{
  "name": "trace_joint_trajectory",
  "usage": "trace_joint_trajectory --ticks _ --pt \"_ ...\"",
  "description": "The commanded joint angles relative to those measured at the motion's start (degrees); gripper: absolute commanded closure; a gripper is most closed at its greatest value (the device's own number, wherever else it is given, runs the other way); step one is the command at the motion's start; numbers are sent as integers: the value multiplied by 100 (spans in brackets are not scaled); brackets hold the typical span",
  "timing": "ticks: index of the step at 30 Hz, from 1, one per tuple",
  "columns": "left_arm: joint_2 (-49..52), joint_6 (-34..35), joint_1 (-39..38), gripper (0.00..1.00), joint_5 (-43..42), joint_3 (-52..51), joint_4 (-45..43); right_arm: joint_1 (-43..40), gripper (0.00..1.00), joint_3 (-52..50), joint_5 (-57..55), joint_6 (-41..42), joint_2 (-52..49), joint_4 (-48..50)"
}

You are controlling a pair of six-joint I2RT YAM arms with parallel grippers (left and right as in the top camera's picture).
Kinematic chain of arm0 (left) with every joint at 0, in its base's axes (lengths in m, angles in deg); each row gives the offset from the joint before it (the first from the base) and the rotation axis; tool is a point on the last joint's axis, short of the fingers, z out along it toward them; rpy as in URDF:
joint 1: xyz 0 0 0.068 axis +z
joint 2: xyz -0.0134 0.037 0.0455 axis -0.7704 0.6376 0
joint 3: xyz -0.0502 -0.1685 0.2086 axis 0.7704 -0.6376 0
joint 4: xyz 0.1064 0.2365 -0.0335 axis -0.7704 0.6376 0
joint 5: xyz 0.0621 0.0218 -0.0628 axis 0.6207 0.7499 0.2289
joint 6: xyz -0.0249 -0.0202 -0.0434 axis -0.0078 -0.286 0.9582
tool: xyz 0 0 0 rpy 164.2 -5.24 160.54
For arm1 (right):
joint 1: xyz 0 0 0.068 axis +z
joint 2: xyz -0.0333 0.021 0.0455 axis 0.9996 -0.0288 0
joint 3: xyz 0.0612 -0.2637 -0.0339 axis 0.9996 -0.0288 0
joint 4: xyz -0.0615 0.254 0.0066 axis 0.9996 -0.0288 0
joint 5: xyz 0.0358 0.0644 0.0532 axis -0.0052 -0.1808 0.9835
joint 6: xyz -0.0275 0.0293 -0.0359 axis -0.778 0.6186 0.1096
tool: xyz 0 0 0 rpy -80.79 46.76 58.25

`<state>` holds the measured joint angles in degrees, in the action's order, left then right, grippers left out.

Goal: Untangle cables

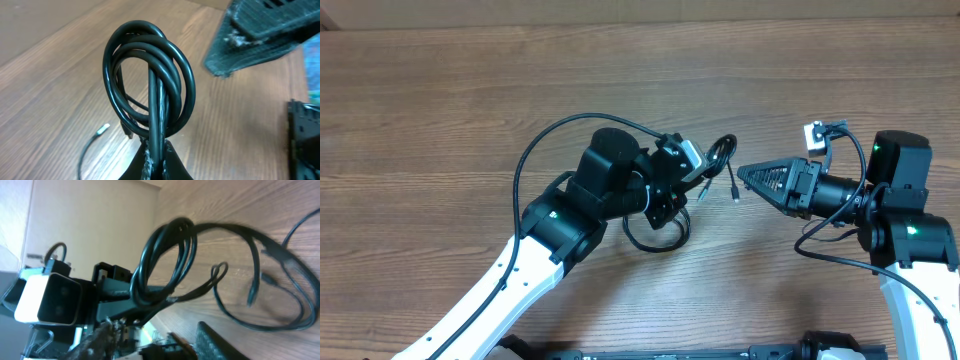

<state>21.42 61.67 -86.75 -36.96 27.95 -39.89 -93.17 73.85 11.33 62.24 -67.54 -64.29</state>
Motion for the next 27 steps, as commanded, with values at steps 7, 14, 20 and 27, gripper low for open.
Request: trace_joint_trajectory --ticks 7,14,20,27 --pt "-87 -426 -409 96 1325 116 -149 33 73 13 199 197 31 68" --pt "-87 -540 -704 96 1445 116 -417 33 68 13 199 -374 31 149" --pt "-87 -820 -955 96 1624 116 -437 33 66 13 203 -953 31 166" --pt "-85 -837 -1226 96 1993 118 -479 33 67 13 203 -1025 31 168"
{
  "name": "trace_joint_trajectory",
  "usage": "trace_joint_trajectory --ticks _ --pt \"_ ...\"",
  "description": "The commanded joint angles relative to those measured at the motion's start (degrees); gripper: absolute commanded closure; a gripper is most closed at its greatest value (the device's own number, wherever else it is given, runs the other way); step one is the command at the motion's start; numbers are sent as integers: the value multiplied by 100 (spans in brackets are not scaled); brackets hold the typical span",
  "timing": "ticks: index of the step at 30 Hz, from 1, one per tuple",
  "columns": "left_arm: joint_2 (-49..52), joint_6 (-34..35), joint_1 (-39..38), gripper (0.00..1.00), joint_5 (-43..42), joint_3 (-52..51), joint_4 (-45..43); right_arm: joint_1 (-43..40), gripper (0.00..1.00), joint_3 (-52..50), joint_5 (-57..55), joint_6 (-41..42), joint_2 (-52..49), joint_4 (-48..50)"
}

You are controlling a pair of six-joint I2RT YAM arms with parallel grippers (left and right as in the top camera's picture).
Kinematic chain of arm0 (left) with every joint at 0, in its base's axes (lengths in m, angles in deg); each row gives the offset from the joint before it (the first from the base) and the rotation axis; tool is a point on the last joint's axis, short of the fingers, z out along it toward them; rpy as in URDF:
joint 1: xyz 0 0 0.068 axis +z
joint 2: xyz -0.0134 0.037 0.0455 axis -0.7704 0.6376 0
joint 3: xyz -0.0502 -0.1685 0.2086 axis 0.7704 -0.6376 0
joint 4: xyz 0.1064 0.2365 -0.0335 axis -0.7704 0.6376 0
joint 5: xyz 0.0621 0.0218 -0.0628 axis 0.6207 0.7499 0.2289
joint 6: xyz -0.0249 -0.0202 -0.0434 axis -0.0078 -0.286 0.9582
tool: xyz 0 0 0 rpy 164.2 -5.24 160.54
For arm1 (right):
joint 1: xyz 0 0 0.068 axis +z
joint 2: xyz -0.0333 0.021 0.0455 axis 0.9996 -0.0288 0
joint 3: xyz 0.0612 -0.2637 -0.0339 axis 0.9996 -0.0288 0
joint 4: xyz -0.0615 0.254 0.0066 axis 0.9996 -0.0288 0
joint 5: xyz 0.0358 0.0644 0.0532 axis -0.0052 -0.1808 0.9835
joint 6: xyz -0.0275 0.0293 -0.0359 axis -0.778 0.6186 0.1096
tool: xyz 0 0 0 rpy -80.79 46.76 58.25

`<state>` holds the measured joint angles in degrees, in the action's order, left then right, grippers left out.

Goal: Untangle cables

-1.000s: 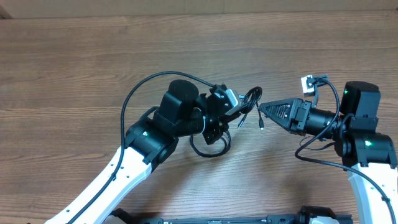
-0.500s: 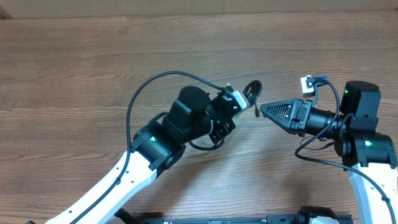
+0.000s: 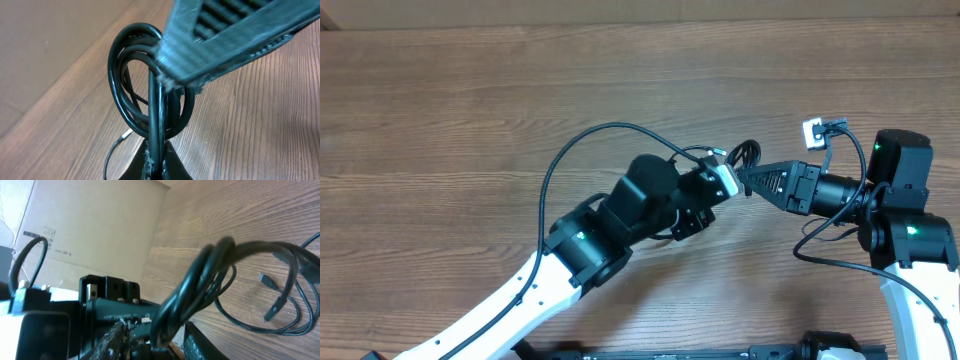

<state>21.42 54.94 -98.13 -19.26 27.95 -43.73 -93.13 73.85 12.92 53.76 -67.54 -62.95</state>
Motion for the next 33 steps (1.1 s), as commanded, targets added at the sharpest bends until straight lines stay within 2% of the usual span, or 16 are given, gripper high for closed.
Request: trace_joint_trajectory --ticks 1,3,6,15,22,27,33 --pt "-85 -164 -120 96 225 116 -120 28 70 13 44 -175 31 35" --pt "-87 -162 -149 96 229 116 -153 28 78 13 44 -175 31 33" --pt "-85 -118 -146 96 315 116 -162 28 96 13 44 -173 31 28" --pt "-87 811 -140 96 1300 116 -195 33 96 13 46 -190 31 -87" --pt "-87 2127 -57 96 2583 116 -173 33 96 13 780 -1462 31 -511" --pt "-87 3053 175 96 2524 116 -101 33 96 13 1294 -2564 31 -914" --pt "-87 3073 221 96 2118 118 -116 33 96 13 1331 -3023 31 -1198"
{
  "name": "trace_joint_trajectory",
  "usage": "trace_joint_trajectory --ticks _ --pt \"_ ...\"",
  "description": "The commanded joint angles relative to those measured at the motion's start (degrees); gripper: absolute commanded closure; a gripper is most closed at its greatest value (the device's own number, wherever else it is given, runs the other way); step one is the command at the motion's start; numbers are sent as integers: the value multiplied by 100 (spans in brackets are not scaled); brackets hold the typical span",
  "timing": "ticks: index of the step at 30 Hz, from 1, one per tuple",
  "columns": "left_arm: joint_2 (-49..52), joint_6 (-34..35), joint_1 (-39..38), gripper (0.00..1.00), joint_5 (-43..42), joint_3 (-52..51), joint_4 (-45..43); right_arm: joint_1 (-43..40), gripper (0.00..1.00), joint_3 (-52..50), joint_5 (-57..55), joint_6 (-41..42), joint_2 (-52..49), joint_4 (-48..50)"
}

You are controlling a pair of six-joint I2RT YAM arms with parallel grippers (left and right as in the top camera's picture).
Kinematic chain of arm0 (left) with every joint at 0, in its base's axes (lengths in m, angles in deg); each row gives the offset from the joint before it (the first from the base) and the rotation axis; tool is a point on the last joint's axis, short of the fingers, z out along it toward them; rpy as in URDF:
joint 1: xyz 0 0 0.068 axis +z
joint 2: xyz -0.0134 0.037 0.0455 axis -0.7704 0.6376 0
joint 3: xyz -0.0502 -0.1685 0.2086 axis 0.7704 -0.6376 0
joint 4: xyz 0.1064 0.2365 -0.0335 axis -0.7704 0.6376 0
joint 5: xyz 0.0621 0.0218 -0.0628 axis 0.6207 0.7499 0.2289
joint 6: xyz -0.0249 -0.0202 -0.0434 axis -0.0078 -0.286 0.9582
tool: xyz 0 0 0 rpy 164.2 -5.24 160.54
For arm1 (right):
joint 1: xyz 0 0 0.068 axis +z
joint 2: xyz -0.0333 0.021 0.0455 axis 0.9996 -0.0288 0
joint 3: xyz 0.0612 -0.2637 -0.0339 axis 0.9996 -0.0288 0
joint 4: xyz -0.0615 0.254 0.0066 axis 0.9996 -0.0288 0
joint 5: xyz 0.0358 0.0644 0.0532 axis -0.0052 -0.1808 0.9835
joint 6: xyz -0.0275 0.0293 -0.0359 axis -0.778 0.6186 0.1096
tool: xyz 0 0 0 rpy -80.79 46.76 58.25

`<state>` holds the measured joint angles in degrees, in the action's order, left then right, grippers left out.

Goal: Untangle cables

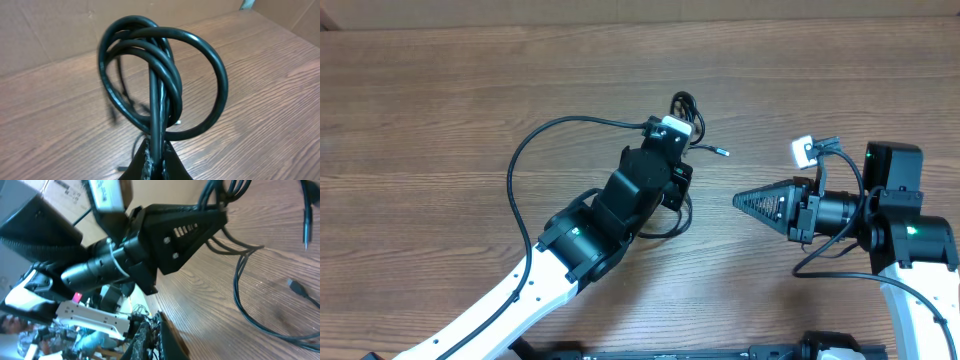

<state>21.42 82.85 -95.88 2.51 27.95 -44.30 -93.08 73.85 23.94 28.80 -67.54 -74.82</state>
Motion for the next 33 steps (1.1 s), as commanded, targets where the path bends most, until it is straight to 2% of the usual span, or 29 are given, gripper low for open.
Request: trace_joint_trajectory --ticks 1,2,4,8,10,11,14,17,22,29,33 --pt "-87 170 -4 96 -133 118 -63 28 96 13 229 -527 31 -4" --pt "-87 -48 -4 96 -284 118 -81 28 96 13 227 -527 31 0" --pt "-87 -656 -4 96 -741 118 -85 28 85 13 162 -479 31 20" --pt "-87 -1797 -42 96 -1740 116 -42 28 48 13 140 -459 31 20" --pt "-87 -2085 -66 96 -2048 116 -31 28 30 13 37 -348 31 35" --pt "-87 -2194 -76 96 -2168 116 -26 28 25 13 -177 -114 31 81" --pt "-85 -2339 -105 96 -2284 116 2 28 23 13 -684 466 31 245" --pt "-85 -2343 -114 96 -2334 118 46 28 23 13 -737 625 31 389" --pt "-74 -2444 -142 96 -2889 116 74 28 26 13 -739 750 31 529" --pt "17 -2441 -330 96 -2883 116 -37 28 48 13 -761 748 31 535" --pt "26 -2441 -422 96 -2881 116 -144 28 68 13 -761 748 31 533"
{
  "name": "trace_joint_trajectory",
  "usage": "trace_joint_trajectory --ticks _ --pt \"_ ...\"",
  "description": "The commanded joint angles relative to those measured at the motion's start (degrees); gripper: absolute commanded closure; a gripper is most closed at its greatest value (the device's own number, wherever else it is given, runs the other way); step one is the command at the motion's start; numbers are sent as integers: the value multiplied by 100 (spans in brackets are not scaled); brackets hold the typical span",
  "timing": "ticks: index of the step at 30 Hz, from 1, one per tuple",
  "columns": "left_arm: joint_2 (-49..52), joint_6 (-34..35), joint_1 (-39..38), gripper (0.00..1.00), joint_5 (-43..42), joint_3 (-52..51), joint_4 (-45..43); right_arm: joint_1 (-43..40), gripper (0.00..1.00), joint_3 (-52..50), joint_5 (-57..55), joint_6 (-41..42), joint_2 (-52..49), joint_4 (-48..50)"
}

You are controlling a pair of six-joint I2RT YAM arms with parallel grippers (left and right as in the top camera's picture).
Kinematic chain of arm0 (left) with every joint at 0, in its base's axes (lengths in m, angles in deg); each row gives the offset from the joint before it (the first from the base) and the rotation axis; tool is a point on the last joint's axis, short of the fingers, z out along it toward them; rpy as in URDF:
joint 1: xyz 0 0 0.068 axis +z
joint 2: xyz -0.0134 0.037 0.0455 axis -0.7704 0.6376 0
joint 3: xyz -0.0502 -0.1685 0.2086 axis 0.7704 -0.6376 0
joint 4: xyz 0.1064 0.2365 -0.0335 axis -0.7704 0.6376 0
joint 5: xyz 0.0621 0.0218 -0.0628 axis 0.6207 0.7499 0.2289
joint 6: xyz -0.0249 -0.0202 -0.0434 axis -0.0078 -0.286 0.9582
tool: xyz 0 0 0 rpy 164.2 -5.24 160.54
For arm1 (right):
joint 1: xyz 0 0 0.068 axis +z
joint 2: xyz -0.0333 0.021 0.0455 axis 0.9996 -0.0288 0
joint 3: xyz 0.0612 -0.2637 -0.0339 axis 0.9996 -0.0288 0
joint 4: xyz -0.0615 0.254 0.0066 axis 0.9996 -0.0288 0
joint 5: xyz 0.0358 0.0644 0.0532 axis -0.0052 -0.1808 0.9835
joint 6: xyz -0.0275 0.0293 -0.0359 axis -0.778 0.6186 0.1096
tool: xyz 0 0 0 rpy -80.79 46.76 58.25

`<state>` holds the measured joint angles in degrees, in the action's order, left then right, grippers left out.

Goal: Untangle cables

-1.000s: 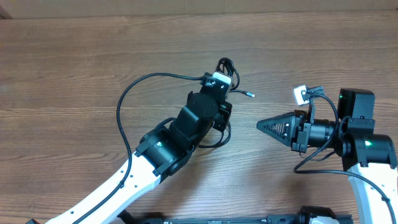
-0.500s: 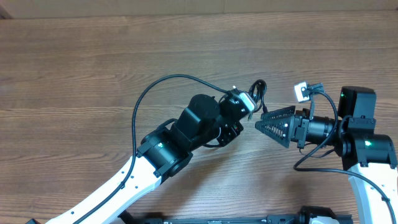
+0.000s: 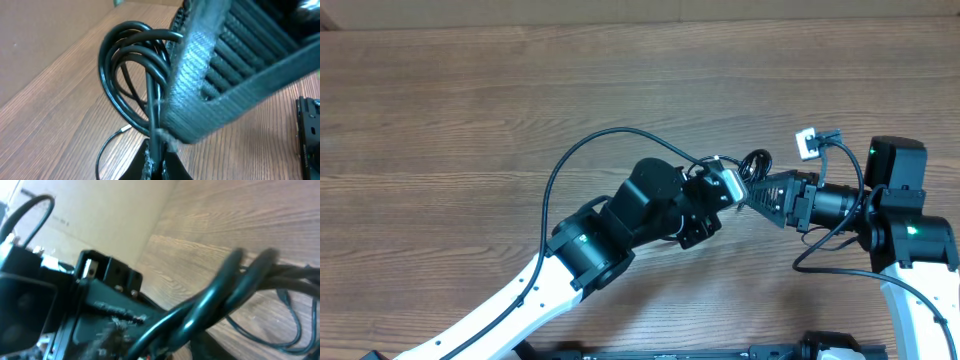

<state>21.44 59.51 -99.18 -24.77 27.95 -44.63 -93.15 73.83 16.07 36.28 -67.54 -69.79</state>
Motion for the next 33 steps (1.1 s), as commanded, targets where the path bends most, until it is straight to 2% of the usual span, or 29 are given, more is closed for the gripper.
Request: trace_joint_trajectory --ticks 1,8,14,22,28,33 --pt "24 -107 -109 96 -153 116 -116 35 71 15 26 0 31 31" --pt "24 -107 -114 96 -129 118 -114 35 96 15 26 0 31 28" --pt "24 319 -105 96 669 118 -114 35 96 15 28 -2 31 -46" --pt "24 1902 -17 96 2369 116 -105 35 96 15 28 -422 31 -361" --pt "24 2643 197 96 2400 116 -103 35 96 15 31 -946 31 -693" --pt "24 2662 203 96 2433 118 -105 35 96 15 31 -1108 31 -756"
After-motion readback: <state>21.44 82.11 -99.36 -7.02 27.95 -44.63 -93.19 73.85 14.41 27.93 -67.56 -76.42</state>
